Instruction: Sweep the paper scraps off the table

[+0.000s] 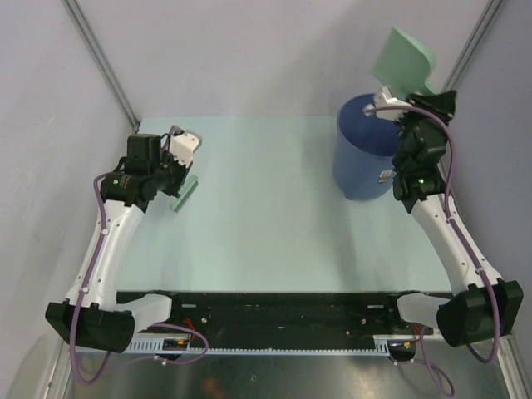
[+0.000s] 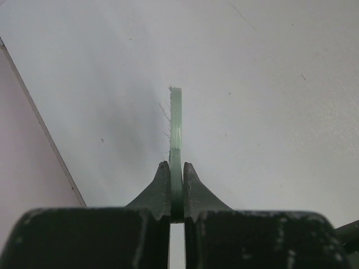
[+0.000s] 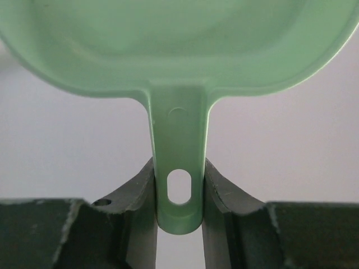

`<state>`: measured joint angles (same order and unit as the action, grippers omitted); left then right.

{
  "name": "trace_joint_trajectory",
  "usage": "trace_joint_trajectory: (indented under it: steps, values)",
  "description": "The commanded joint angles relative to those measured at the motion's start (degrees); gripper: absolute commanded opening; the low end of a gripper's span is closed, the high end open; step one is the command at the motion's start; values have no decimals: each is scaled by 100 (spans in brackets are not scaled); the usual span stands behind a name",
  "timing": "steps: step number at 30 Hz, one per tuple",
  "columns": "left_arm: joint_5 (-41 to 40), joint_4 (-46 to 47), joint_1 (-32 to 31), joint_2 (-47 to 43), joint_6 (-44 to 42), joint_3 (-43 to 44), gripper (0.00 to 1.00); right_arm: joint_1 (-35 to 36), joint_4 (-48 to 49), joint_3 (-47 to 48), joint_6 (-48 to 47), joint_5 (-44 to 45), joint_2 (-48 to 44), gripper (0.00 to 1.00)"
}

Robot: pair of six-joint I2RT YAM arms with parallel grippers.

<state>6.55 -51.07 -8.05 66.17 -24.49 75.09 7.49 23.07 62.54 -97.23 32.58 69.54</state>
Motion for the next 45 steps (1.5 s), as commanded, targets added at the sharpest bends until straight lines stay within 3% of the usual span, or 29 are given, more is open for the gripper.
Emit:
trace_joint_trajectory:
  steps: [1, 3, 6, 8, 13, 17, 22, 27, 32, 36, 38, 41, 45]
  values:
    - [58, 194, 23, -61, 85, 330, 0, 1113, -2019, 1644, 4046, 586, -493, 0]
    - [-73, 202, 23, -8, 102, 480, 0, 1605, -3537, 2023, 5923, 67, -581, 0]
    - [-293, 194, 23, 36, 85, 647, 0, 2263, -4710, 2183, 7588, -856, -442, 0]
    - [-382, 194, 23, 62, 94, 752, 0, 2546, -5449, 2341, 8138, -1472, -91, 0]
    - [-628, 185, 15, 150, 94, 902, 0, 3415, -6147, 2525, 9578, -2430, 893, 0]
    - [-646, 194, 14, 264, 102, 1025, 0, 3927, -6892, 2911, 10275, -2677, 1956, 0]
    - [-874, 185, -21, 352, 138, 1078, 0, 4050, -7605, 3456, 10734, -4108, 3617, 0]
    - [-953, 185, -108, 344, 129, 1060, 0, 4357, -8275, 4133, 10830, -3646, 4796, 0]
    - [-918, 176, -170, 414, 155, 999, 0, 4428, -8048, 4310, 11015, -3275, 5473, 0]
    - [-892, 176, -337, 475, 155, 972, 0, 4437, -7809, 4398, 11050, -3467, 5693, 8]
    - [-909, 167, -398, 519, 155, 964, 0, 4490, -7757, 4468, 11007, -3521, 5685, 22]
    - [-971, 167, -530, 572, 137, 964, 0, 4569, -7713, 4530, 10971, -3539, 5536, 99]
    - [-1041, 167, -758, 677, 146, 1043, 0, 4595, -7651, 4434, 11032, -3347, 4800, 100]
